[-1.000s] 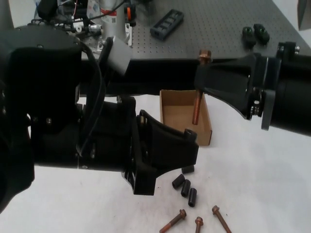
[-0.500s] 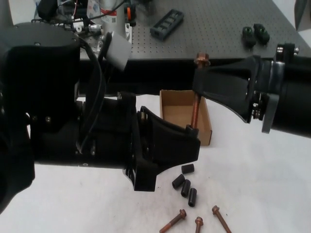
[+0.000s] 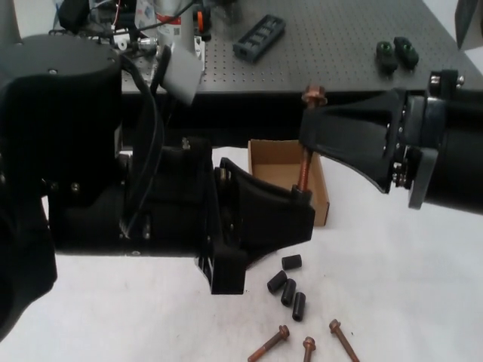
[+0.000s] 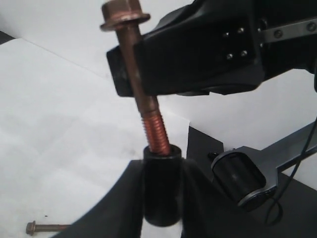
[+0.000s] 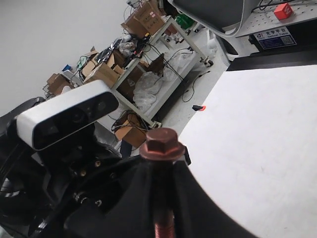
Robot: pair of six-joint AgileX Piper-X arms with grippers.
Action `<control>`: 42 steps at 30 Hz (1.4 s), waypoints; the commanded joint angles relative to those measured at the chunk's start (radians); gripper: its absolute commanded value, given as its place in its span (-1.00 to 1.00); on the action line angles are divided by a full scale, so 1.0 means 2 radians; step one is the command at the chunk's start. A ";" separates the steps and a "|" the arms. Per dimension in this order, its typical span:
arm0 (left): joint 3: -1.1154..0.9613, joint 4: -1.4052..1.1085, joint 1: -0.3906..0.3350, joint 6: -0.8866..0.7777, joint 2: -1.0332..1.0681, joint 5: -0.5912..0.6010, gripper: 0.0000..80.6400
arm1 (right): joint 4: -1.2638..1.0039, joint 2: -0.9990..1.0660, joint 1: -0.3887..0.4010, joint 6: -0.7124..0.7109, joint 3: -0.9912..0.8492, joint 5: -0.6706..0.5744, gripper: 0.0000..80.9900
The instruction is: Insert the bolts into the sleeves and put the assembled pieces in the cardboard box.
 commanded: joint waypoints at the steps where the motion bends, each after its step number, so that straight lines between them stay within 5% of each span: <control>1: -0.008 -0.040 0.001 0.003 -0.005 -0.035 -0.98 | 0.010 0.000 0.001 0.003 -0.002 -0.030 -0.93; 7: -0.008 -0.048 0.001 0.025 -0.005 -0.043 -0.98 | 0.009 0.000 0.001 -0.001 -0.002 -0.030 -0.15; 9: -0.008 -0.049 0.001 0.037 -0.005 -0.044 -0.98 | 0.006 0.000 0.001 -0.001 -0.002 -0.030 -0.04; 12: -0.008 -0.054 0.001 0.042 -0.005 -0.063 -0.98 | 0.006 -0.008 -0.003 -0.001 -0.003 -0.029 -0.03; 17: -0.015 -0.054 0.010 -0.049 0.016 -0.191 -0.98 | 0.058 -0.049 -0.028 -0.012 -0.003 0.005 -0.03; 22: -0.089 -0.050 0.047 -0.105 0.130 -0.199 -0.98 | 0.171 -0.110 -0.059 -0.050 -0.003 0.065 -0.03; 36: -0.693 0.360 0.053 -0.105 0.638 -0.233 -0.98 | 0.348 -0.237 -0.076 -0.050 -0.003 0.245 -0.03; 42: -0.832 0.436 0.048 -0.111 0.744 -0.239 -0.98 | 0.351 -0.236 -0.076 -0.050 -0.003 0.265 -0.03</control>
